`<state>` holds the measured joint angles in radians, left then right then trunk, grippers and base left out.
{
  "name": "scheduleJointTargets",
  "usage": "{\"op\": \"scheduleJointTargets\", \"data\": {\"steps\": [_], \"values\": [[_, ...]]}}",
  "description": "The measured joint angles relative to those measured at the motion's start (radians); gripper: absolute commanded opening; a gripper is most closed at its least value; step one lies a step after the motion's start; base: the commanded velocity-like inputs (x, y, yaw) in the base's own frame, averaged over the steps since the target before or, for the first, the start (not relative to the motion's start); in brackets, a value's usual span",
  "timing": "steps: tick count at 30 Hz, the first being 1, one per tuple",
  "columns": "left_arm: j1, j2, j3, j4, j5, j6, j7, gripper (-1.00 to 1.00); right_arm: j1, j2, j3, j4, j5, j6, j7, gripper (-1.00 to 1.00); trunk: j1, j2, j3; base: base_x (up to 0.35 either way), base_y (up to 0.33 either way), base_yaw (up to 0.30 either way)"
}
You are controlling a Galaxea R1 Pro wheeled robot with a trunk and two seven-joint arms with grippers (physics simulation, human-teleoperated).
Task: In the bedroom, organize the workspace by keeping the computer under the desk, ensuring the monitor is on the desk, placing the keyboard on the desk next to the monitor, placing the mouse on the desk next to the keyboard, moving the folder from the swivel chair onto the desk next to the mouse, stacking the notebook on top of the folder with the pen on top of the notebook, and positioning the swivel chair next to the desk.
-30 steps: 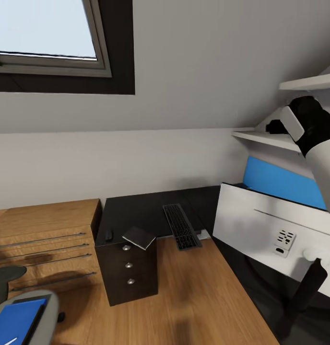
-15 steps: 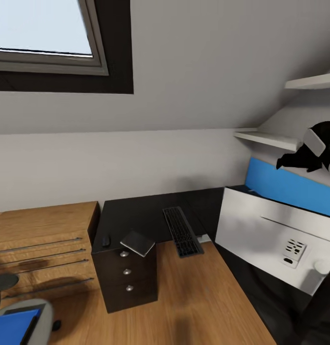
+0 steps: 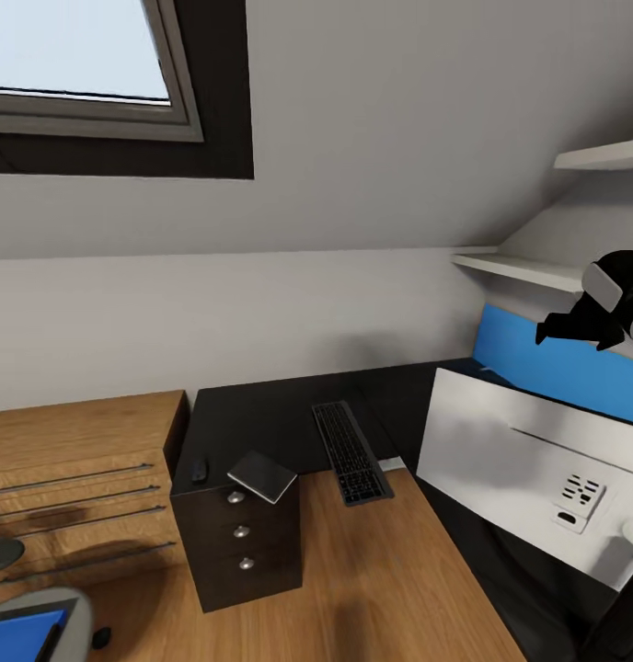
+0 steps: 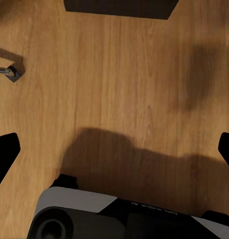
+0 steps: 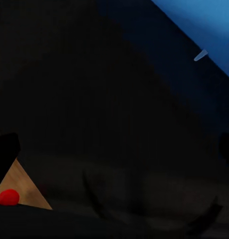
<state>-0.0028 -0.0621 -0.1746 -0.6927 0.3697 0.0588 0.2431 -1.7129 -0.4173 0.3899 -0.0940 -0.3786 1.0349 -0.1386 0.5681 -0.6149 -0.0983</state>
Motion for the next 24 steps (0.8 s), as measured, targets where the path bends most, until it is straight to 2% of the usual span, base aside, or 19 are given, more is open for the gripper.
{"op": "scheduleJointTargets", "data": {"steps": [9, 14, 24], "values": [[0.0, 0.0, 0.0, 0.0, 0.0, 0.0, 0.0, 1.0, 0.003, 0.003, 0.003, 0.001, 0.001, 0.0, 0.0, 1.0, 0.0, 0.0, 0.0, 0.191, 0.027, 0.0], [0.0, 0.001, 0.002, 0.0, 0.002, 0.0, 0.001, 1.0, 0.003, 0.006, 0.005, 0.001, 0.001, 0.001, 0.0, 1.0, 0.0, 0.0, 0.0, 0.055, 0.009, 0.0], [0.0, 0.0, 0.003, 0.0, 0.003, 0.0, 0.002, 1.0, 0.016, 0.044, 0.007, 0.028, 0.001, 0.0, 0.0, 1.0, 0.0, 0.0, 0.0, 0.009, 0.001, 0.0]]}}
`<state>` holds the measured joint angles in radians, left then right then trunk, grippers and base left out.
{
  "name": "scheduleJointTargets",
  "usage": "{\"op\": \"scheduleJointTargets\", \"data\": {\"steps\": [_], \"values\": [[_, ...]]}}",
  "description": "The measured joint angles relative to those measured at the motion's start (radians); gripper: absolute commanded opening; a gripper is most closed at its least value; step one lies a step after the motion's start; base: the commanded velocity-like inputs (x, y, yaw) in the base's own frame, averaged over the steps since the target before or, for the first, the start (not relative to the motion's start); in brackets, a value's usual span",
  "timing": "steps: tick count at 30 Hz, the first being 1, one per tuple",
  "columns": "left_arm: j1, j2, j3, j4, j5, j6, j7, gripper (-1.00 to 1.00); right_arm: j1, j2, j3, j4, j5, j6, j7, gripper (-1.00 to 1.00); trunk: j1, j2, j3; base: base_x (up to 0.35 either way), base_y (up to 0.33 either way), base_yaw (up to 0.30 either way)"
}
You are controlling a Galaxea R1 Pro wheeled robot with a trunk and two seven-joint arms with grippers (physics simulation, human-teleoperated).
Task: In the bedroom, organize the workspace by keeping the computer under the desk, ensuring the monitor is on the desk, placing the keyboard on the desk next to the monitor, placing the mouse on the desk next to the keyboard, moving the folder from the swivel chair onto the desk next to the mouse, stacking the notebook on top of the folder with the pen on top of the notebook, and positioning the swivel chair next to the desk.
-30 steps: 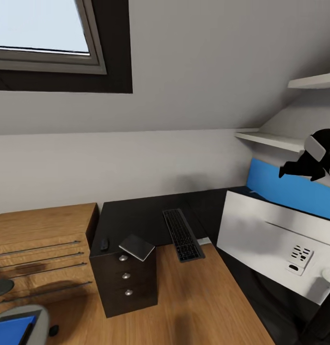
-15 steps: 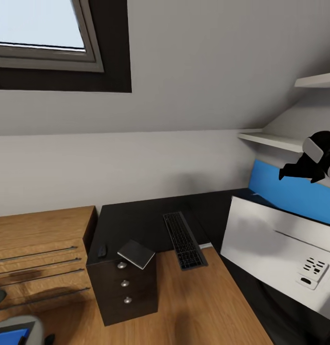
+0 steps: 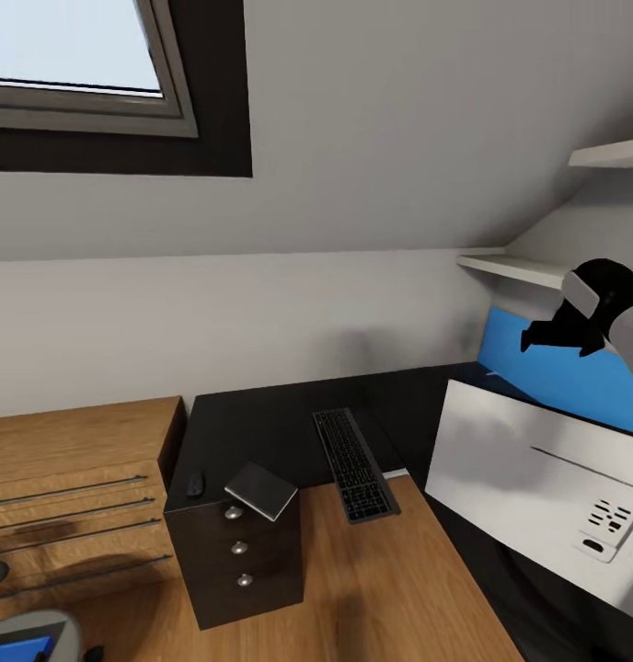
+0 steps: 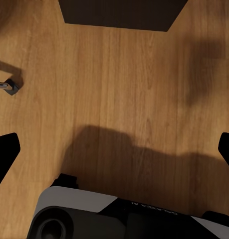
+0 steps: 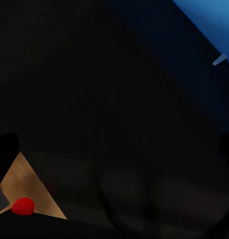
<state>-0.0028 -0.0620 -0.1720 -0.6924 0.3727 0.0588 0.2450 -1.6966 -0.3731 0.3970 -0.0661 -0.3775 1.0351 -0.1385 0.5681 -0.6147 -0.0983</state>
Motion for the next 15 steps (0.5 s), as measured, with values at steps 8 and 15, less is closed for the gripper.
{"op": "scheduleJointTargets", "data": {"steps": [8, 15], "values": [[0.0, 0.0, 0.0, 0.0, 0.0, 0.0, 0.0, 1.0, 0.033, 0.024, 0.001, 0.01, 0.003, -0.001, 0.0, 1.0, 0.0, 0.0, 0.0, 0.001, 0.0, 0.0], [0.0, -0.001, -0.001, 0.0, -0.001, 0.0, 0.0, 1.0, 0.067, 0.027, 0.001, 0.01, 0.011, -0.002, 0.002, 1.0, 0.0, 0.0, 0.0, 0.0, 0.0, 0.0]]}}
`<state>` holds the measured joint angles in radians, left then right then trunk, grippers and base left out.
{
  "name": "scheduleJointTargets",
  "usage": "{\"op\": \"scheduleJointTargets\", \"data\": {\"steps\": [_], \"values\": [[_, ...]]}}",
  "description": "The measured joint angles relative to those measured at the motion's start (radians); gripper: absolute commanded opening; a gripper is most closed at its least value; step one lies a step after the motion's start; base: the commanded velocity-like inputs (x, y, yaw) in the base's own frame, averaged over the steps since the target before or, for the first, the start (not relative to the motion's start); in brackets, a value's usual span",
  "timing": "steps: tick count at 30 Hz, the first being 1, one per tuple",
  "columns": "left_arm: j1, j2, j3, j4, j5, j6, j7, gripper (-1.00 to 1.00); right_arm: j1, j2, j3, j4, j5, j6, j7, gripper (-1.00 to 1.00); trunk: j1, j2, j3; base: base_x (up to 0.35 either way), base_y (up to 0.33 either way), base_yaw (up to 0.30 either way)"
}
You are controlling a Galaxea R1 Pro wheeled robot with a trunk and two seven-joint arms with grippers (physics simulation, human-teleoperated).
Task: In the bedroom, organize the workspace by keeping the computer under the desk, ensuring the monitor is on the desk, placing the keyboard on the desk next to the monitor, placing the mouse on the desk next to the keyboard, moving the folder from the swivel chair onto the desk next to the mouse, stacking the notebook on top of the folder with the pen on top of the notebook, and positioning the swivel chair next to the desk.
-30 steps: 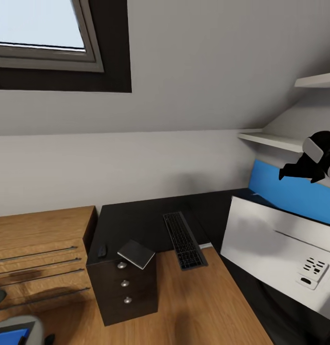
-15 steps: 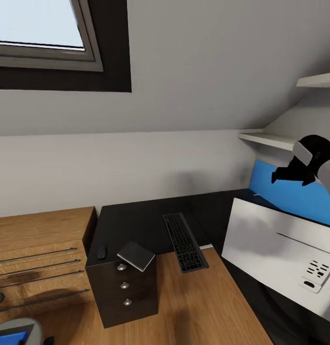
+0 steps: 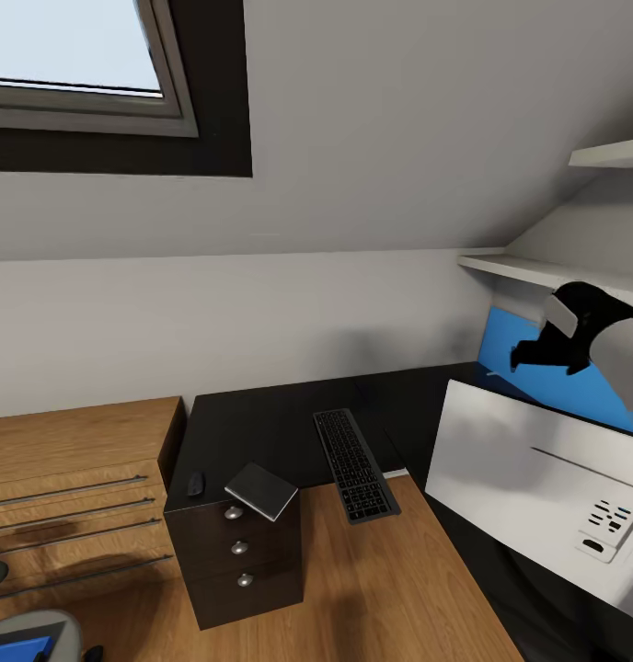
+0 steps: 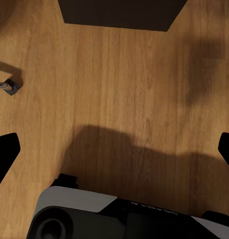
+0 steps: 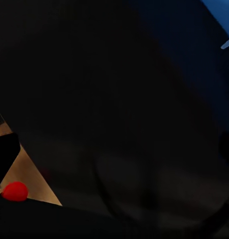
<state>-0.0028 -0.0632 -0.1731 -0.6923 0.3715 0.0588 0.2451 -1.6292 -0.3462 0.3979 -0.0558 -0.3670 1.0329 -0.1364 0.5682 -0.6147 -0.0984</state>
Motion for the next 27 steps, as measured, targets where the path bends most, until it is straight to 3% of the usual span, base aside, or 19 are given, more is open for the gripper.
{"op": "scheduleJointTargets", "data": {"steps": [10, 18, 25, 27], "values": [[0.0, 0.0, 0.0, 0.0, 0.0, 0.0, 0.0, 1.0, 0.034, 0.001, -0.001, -0.002, 0.003, -0.001, 0.015, 1.0, 0.0, 0.0, 0.0, 0.0, 0.0, 0.0], [0.0, 0.0, -0.002, 0.0, 0.0, 0.0, 0.0, 1.0, 0.043, -0.006, -0.009, 0.006, 0.002, -0.001, 0.14, 1.0, 0.0, 0.0, 0.0, 0.0, 0.0, 0.0], [0.0, 0.0, -0.003, 0.0, -0.001, 0.0, -0.001, 1.0, 0.06, -0.006, -0.006, 0.008, 0.007, -0.001, 0.17, 1.0, 0.0, 0.0, 0.0, -0.06, 0.0, 0.0], [0.0, 0.0, -0.004, 0.0, -0.002, 0.0, -0.001, 1.0, 0.064, -0.002, -0.003, 0.008, 0.027, -0.001, 0.172, 1.0, 0.0, 0.0, 0.0, -0.229, 0.0, 0.0]]}}
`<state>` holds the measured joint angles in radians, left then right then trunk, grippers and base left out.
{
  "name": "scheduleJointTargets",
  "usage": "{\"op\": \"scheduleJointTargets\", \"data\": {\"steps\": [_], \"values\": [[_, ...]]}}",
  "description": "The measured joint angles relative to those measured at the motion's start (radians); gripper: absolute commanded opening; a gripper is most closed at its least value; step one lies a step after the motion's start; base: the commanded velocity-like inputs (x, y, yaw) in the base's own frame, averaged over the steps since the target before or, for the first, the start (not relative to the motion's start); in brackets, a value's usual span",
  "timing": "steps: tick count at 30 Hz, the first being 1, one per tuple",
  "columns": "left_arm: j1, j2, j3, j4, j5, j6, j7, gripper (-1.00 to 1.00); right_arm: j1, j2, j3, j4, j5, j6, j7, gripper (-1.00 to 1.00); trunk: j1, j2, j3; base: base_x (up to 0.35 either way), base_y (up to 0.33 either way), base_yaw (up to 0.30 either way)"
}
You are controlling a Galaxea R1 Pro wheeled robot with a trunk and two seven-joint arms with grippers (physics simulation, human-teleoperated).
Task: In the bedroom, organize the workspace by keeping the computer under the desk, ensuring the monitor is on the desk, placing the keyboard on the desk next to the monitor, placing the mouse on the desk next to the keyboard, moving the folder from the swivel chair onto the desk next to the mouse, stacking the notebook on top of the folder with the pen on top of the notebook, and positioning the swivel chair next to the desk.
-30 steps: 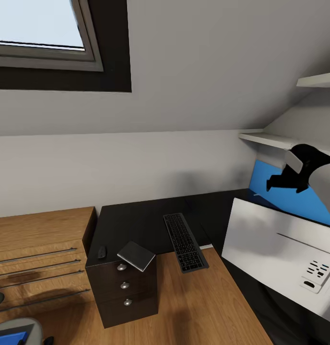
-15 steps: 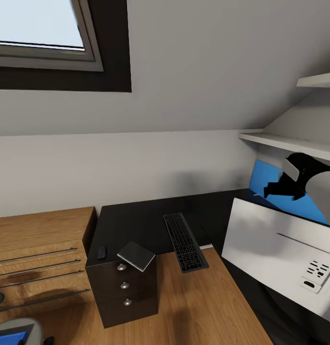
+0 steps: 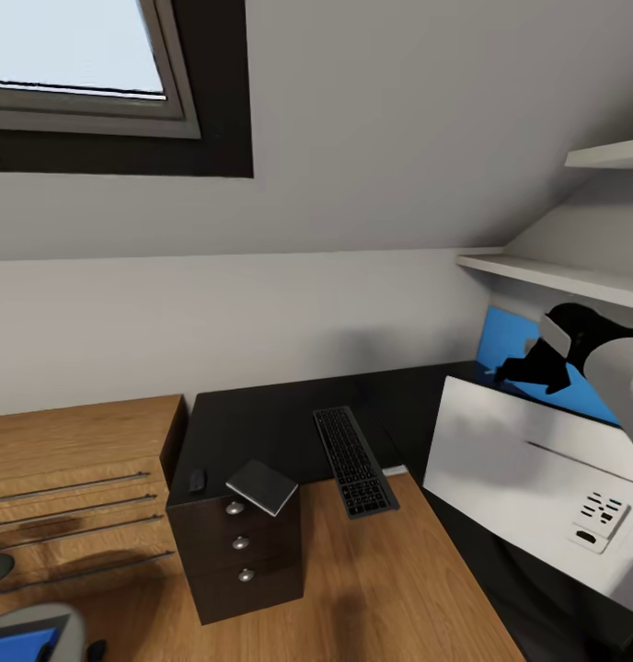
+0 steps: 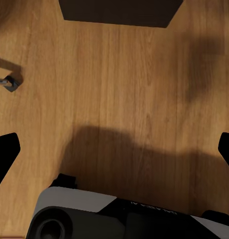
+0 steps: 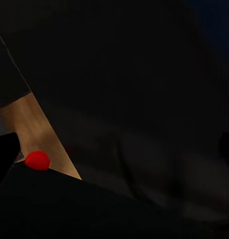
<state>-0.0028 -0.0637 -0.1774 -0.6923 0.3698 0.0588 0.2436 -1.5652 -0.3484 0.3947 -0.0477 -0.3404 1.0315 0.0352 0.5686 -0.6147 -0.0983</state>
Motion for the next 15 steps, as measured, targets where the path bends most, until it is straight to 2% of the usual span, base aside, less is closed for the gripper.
{"op": "scheduleJointTargets", "data": {"steps": [5, 10, 12, 13, 15], "values": [[0.0, 0.0, -0.001, -0.001, -0.001, -0.001, 0.0, 1.0, 0.025, 0.004, 0.005, -0.003, 0.034, -0.003, 0.002, 1.0, 0.0, 0.0, 0.0, -0.05, 0.0, 0.0], [0.0, 0.0, -0.001, -0.002, -0.001, -0.001, 0.0, 1.0, 0.04, 0.008, 0.009, -0.008, 0.061, -0.005, 0.002, 1.0, 0.0, 0.0, 0.0, -0.194, 0.036, 0.0], [0.0, 0.001, 0.0, -0.001, -0.001, -0.001, 0.0, 1.0, 0.043, 0.022, 0.009, -0.009, 0.064, -0.005, 0.002, 1.0, 0.0, 0.0, 0.0, -0.1, 0.023, 0.0], [0.0, 0.001, 0.0, -0.001, 0.0, -0.002, 0.0, 1.0, 0.045, 0.038, 0.009, -0.011, 0.066, -0.005, 0.002, 1.0, 0.0, 0.0, 0.0, -0.043, 0.01, 0.0], [0.0, 0.001, 0.001, -0.002, 0.0, -0.002, 0.0, 1.0, 0.046, 0.051, 0.013, -0.013, 0.083, -0.005, 0.002, 1.0, 0.0, 0.0, 0.0, -0.021, 0.005, 0.0]]}}
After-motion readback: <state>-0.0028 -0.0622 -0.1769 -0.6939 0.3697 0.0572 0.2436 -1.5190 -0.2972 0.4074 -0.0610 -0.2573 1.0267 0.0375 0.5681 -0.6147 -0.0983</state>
